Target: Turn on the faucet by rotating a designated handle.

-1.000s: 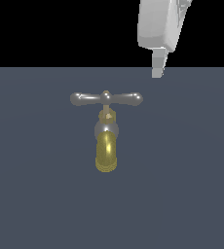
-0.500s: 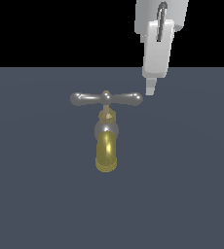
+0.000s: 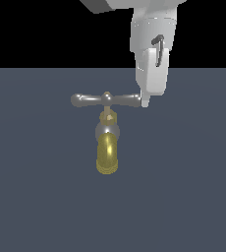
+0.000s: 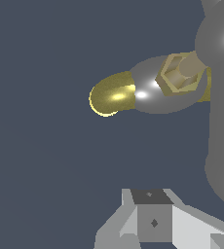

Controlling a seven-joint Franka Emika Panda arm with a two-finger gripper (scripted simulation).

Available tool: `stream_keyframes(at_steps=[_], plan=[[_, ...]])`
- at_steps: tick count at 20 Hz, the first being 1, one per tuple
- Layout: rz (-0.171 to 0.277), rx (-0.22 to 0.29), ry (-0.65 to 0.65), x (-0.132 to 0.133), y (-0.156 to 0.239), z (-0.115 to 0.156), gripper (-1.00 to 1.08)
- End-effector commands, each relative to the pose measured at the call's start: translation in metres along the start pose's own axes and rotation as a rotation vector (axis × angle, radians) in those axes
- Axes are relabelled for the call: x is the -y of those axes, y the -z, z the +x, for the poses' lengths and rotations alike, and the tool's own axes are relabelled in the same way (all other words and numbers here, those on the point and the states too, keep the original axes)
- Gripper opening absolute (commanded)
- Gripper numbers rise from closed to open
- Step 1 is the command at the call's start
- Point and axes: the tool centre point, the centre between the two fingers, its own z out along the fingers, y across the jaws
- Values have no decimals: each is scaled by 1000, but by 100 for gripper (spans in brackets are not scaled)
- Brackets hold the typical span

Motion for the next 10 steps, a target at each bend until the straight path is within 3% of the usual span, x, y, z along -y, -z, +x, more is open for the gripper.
stream_keyframes(at_steps=[1, 10], plan=[[0, -1, 28, -4, -5, 2, -100], [2, -3, 67, -9, -13, 5, -100]])
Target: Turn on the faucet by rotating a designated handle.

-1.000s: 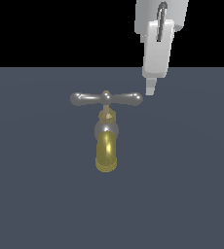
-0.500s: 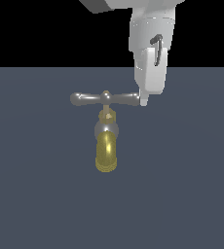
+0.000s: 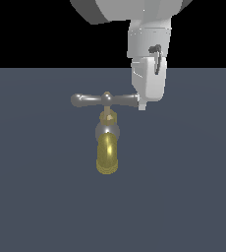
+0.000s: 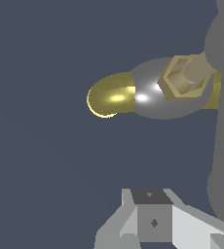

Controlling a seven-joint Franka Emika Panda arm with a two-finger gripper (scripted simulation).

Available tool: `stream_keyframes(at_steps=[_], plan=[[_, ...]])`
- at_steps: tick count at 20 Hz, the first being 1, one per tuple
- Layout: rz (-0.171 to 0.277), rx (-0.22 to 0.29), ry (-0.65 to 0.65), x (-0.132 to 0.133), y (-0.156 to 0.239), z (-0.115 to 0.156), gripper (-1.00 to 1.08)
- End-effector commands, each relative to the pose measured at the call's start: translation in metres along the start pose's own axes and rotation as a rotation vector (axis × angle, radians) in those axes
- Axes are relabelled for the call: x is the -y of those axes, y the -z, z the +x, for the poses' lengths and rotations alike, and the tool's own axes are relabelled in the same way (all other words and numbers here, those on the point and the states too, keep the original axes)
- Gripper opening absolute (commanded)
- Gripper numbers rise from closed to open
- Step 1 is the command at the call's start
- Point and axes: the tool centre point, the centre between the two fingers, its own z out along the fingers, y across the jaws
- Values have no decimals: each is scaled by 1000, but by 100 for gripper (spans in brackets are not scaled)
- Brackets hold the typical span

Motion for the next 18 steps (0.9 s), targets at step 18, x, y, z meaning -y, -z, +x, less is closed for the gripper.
stream_keyframes(at_steps=[18], plan=[[0, -1, 3, -40, 0, -5, -100]])
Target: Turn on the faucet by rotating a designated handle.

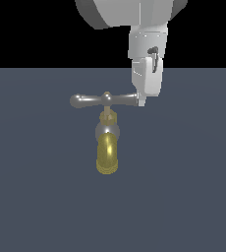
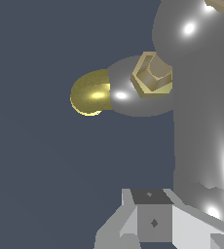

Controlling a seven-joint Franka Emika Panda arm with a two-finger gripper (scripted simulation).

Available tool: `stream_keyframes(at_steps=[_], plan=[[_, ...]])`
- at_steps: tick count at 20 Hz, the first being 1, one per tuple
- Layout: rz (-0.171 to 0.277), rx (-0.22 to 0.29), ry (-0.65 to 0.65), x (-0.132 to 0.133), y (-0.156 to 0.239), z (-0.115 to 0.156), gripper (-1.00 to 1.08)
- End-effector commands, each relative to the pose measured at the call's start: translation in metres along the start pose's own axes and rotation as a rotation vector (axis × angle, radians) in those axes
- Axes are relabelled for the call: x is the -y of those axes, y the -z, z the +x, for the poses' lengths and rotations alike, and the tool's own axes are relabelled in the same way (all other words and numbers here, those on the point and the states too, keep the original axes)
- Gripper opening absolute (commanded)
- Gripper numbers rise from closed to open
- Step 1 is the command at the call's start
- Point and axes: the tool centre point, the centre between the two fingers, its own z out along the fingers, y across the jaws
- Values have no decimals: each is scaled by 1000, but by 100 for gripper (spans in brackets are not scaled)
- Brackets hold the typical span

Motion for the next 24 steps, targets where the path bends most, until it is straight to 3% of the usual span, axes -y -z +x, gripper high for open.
stream_keyframes(at_steps=[1, 15, 17, 24], plan=[[-5, 3, 1, -10, 0, -1, -100], [-5, 3, 2, -50, 0, -6, -100], [3, 4, -11, -43, -2, -13, -100], [1, 3, -7, -66, -1, 4, -100]])
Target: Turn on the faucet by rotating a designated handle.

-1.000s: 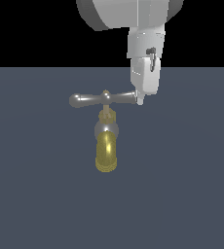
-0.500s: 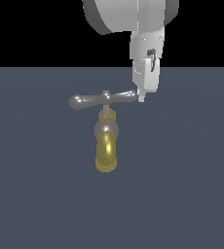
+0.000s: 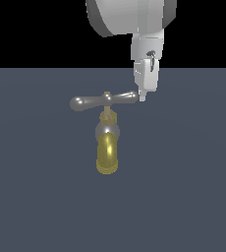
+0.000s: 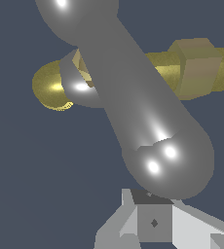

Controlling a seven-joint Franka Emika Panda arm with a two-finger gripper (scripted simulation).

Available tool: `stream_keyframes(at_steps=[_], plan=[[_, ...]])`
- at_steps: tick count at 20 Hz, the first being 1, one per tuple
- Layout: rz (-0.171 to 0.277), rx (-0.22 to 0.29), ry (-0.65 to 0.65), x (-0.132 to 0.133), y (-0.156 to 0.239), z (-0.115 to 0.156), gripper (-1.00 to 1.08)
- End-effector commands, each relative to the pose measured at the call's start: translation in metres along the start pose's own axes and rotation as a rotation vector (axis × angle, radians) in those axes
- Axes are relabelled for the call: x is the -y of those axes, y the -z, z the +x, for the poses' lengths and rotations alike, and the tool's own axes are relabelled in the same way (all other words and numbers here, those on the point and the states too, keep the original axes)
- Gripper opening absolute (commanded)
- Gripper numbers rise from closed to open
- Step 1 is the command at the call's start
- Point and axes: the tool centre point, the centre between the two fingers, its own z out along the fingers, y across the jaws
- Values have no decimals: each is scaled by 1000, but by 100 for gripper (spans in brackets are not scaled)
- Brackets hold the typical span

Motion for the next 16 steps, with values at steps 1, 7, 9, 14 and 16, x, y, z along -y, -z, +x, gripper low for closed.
stream_keyframes(at_steps=[1, 7, 9, 14, 16], plan=[[-4, -4, 24, -11, 1, 21, -100], [-6, -4, 27, -29, 1, 36, -100], [-6, -4, 28, -35, 1, 40, -100], [-8, -4, 31, -49, 2, 53, -100], [-9, -4, 32, -55, 2, 57, -100]])
